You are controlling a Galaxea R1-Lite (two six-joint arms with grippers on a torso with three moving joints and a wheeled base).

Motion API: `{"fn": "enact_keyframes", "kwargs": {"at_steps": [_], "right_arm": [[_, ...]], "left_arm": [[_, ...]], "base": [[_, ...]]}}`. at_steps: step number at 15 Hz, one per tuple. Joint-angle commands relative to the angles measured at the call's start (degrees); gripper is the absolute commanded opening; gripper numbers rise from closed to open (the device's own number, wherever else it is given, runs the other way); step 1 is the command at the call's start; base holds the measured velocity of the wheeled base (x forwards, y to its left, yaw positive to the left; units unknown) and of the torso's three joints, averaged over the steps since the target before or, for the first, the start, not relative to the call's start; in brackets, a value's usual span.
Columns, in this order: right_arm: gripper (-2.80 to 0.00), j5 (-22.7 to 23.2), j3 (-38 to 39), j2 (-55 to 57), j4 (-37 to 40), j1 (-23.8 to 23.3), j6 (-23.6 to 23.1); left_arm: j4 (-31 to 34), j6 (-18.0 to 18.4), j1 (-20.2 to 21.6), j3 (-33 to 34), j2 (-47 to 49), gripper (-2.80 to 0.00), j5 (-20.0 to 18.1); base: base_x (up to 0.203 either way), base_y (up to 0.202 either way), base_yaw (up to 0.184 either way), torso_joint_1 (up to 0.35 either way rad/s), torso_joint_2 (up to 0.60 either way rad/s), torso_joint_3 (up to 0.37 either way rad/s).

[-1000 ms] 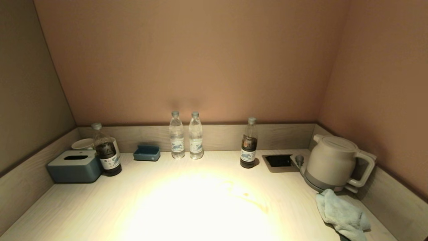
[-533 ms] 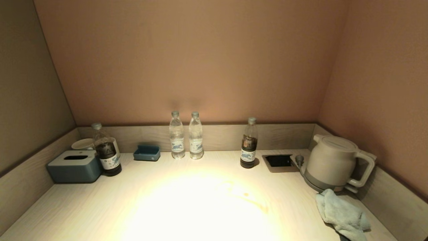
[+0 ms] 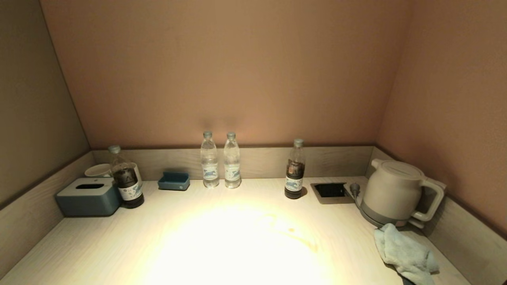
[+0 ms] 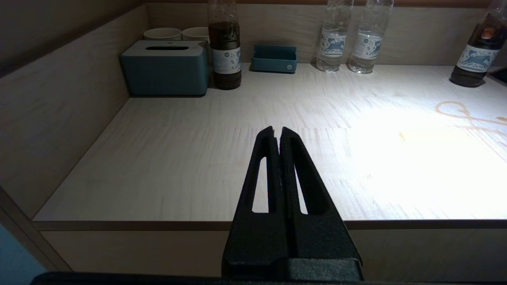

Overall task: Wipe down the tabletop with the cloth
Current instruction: Pick up the tablecloth

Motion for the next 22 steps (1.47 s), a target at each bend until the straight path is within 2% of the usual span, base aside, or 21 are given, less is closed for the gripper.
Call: {"fn": "enact_keyframes", "kwargs": {"at_steps": [1,4,9,13,16,19,21,22], "right_arm": [[-2.80,0.01,-2.31,0.51,2.29,-0.01,-0.47],[-2.80,0.12,-9.14,9.45,6.41,-0.01,-0.22],[-2.80,-1.04,-19.44,43.72,4.86,-1.47,0.15],[-2.80,-3.83,-29.50,78.89,-1.34,-7.68,1.48],[-2.80,-4.93,-39.03,99.32,-4.73,-13.64,2.15],[-2.80,-5.19,-47.10,109.91,-6.71,-20.01,2.65],[-2.80,-4.99,-47.37,110.27,-6.99,-20.42,2.63],[-2.80,-3.04,-47.37,110.27,-6.99,-20.56,2.28]], "left_arm": [[0.02,-0.04,0.00,0.00,0.02,-2.80,-0.02],[0.02,-0.04,0.00,-0.08,0.02,-2.80,-0.02],[0.02,-0.04,0.00,0.00,0.02,-2.80,-0.02],[0.02,-0.04,0.00,0.00,0.02,-2.80,-0.02],[0.02,-0.04,0.00,0.00,0.02,-2.80,-0.02],[0.02,0.04,0.00,0.00,0.02,-2.80,-0.02],[0.02,-0.02,0.00,0.00,0.02,-2.80,-0.02],[0.02,-0.04,0.00,0.00,0.02,-2.80,-0.02]], "base": [[0.000,0.000,0.000,0.000,0.00,0.000],[0.000,0.000,0.000,0.000,0.00,0.000],[0.000,0.000,0.000,0.000,0.00,0.000],[0.000,0.000,0.000,0.000,0.00,0.000],[0.000,0.000,0.000,0.000,0.00,0.000],[0.000,0.000,0.000,0.000,0.00,0.000],[0.000,0.000,0.000,0.000,0.00,0.000],[0.000,0.000,0.000,0.000,0.00,0.000]]}}
